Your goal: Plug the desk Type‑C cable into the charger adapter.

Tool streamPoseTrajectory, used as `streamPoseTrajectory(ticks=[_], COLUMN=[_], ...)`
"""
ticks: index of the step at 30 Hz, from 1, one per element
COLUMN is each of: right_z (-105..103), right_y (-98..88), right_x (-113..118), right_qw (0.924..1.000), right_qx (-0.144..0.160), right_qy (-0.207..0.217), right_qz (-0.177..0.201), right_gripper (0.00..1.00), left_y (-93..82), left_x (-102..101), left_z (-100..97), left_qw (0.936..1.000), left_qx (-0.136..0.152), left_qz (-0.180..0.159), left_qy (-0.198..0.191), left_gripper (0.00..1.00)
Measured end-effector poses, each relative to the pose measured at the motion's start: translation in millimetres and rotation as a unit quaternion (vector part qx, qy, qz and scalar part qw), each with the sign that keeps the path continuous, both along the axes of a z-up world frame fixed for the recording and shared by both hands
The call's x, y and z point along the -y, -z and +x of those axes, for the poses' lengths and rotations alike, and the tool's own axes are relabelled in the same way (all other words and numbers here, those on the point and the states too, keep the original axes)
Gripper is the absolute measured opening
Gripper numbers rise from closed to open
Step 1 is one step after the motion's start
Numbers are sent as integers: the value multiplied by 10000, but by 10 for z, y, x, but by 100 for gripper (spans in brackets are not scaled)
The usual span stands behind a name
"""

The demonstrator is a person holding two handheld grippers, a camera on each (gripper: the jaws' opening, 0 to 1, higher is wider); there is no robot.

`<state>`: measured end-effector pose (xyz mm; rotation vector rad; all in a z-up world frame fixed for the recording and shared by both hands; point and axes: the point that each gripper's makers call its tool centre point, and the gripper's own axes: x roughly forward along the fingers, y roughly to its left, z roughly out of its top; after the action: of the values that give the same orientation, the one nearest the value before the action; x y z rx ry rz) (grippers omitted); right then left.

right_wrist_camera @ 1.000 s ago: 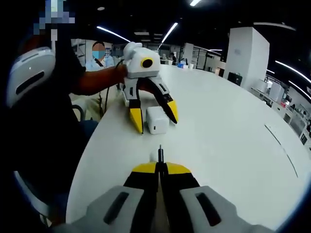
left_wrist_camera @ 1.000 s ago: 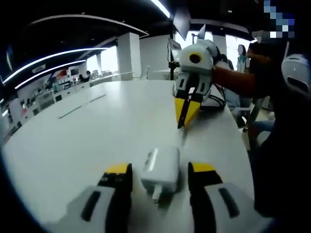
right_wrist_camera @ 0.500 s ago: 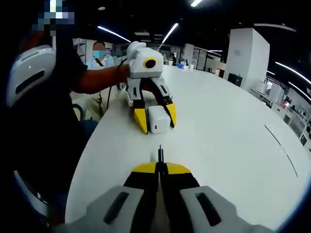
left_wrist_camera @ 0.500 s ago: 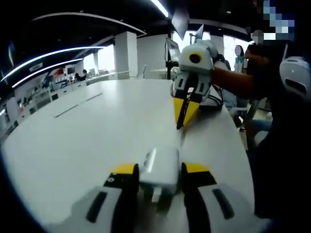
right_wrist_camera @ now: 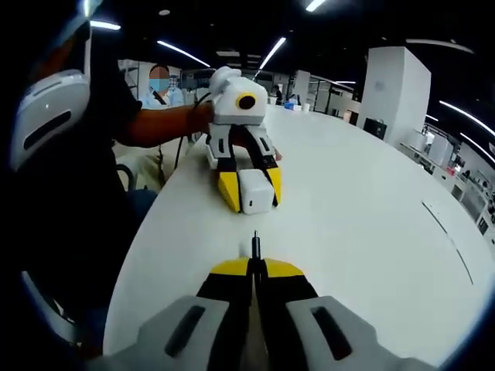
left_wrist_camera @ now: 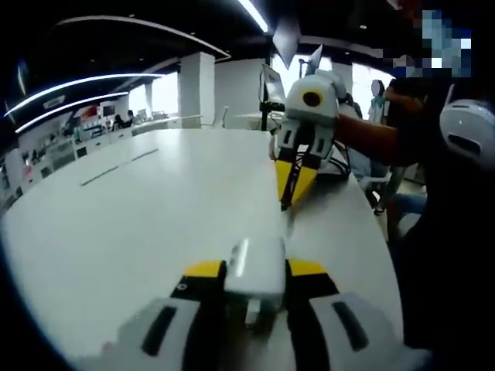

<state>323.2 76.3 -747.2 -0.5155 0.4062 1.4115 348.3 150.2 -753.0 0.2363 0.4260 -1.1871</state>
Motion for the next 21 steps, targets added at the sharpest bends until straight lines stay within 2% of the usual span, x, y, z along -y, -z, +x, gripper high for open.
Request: streamPoseTrajectory(ticks=[5, 13, 21], right_z=[-12, -3, -1], right_y=[-2, 28, 48], right_x=[-4, -27, -72], right_qw=[10000, 9996, 9992], right_qx=[22, 121, 151], right_qy=[-23, -118, -198], right_qz=[-16, -243, -318], right_gripper=[3, 3, 3], left_y=[-3, 1, 1], left_x=[3, 19, 37], left_z=[1, -15, -25], left_qw=[9999, 9997, 9992], left_qx=[-99, -99, -106], left_qz=[-129, -109, -137], left_qy=[58, 213, 354], left_gripper=[28, 28, 28])
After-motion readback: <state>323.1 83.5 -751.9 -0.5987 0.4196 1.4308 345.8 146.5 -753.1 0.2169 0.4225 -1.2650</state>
